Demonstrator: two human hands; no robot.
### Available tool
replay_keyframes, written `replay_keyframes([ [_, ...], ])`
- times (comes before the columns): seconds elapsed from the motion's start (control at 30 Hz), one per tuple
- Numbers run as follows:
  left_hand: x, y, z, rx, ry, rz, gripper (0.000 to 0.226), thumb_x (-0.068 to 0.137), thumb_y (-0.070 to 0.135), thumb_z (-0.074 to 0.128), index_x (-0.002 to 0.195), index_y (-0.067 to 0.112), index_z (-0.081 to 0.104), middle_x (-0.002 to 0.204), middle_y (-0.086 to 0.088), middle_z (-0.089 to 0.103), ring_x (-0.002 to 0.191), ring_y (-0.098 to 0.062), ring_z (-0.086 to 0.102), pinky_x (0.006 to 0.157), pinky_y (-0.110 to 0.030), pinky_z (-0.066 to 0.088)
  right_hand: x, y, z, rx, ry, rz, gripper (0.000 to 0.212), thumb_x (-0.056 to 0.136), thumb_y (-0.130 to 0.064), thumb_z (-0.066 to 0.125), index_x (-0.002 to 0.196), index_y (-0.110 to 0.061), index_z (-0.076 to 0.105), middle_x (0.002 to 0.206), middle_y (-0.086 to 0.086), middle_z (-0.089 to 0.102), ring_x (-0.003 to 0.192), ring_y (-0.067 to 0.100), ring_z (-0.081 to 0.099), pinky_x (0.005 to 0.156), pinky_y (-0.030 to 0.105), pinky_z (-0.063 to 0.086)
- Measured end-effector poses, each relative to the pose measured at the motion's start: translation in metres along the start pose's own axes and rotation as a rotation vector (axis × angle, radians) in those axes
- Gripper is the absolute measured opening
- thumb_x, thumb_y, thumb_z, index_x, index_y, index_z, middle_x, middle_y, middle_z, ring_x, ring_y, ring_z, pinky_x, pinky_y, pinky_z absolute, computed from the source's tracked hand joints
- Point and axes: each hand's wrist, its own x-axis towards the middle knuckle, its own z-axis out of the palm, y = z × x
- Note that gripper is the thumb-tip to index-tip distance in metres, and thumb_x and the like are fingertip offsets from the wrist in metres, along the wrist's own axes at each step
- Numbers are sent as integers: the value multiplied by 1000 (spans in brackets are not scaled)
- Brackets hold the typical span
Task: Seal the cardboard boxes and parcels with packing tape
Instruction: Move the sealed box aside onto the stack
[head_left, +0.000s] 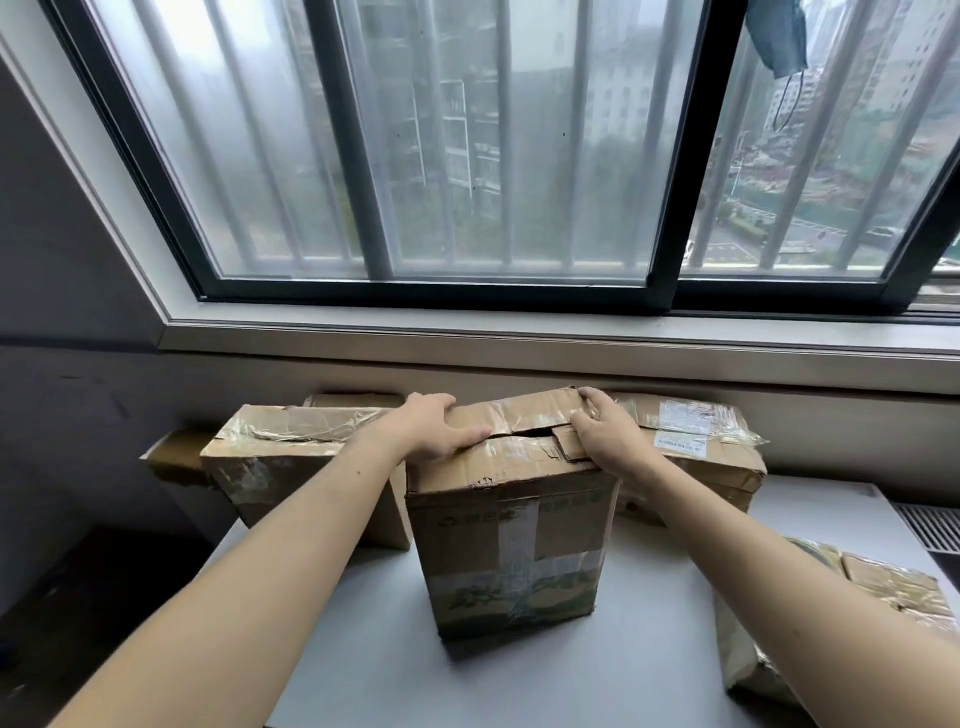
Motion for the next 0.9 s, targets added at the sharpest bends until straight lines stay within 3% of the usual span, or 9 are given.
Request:
replay_keyframes([
  [0.17,4,16,4,75,12,212,70,95,62,48,154,30,31,159,-4,31,147,-26,27,120,-41,24,-3,8,-9,139,123,86,36,103,-30,44,134,-13,48,129,7,58,115,23,54,98,36,43],
  [0.27,9,16,7,15,-23,239,54,102,48,44,153,35,33,162,-1,23,151,-21,15,123,-39,13,-7,17,-10,178,148,50,36,102,-26,46,137,-15,45,129,4,56,112,20,54,100,36,44],
  [0.37,12,4,9,-114,-5,210,47,102,35,48,149,37,41,161,3,25,150,-19,17,123,-40,13,-7,15,-7,111,93,2,53,95,-13,47,146,-23,42,125,4,53,99,19,53,82,26,43],
  [0.5,10,3,11,-114,50,235,47,100,30,50,147,34,45,160,1,30,149,-19,22,122,-38,18,-6,9,-4,61,100,-19,46,95,-10,45,138,-21,57,132,12,56,90,18,59,58,15,40],
  [0.6,8,8,11,-166,102,296,40,100,24,48,139,29,57,153,2,41,142,-17,35,117,-29,25,-10,13,-6,100,132,-32,32,98,-17,52,127,-23,65,125,3,65,102,18,62,82,28,55],
  [0.67,7,8,9,-197,139,308,35,102,20,46,132,24,63,147,1,49,137,-17,41,112,-27,28,-10,14,-8,112,173,-42,18,97,-26,59,111,-28,70,114,-3,68,106,19,64,96,38,53],
  [0.73,9,4,5,-191,176,286,33,102,18,44,128,18,65,142,-1,54,133,-19,46,111,-28,31,-13,10,-11,19,214,-83,13,96,-29,61,104,-27,71,113,-1,65,110,19,60,100,33,47],
  [0.83,11,-7,1,-214,158,207,36,102,36,48,131,19,60,139,-1,57,126,-18,51,104,-30,38,-19,-1,-11,-238,124,-217,36,92,-50,63,118,-26,68,137,6,52,129,24,47,111,41,39],
  [0.9,8,-14,-2,-241,102,207,57,94,56,56,139,21,54,142,4,53,130,-19,49,108,-33,39,-24,-7,-7,-449,9,-255,53,86,-64,62,127,-31,62,148,5,43,139,27,35,115,48,32],
])
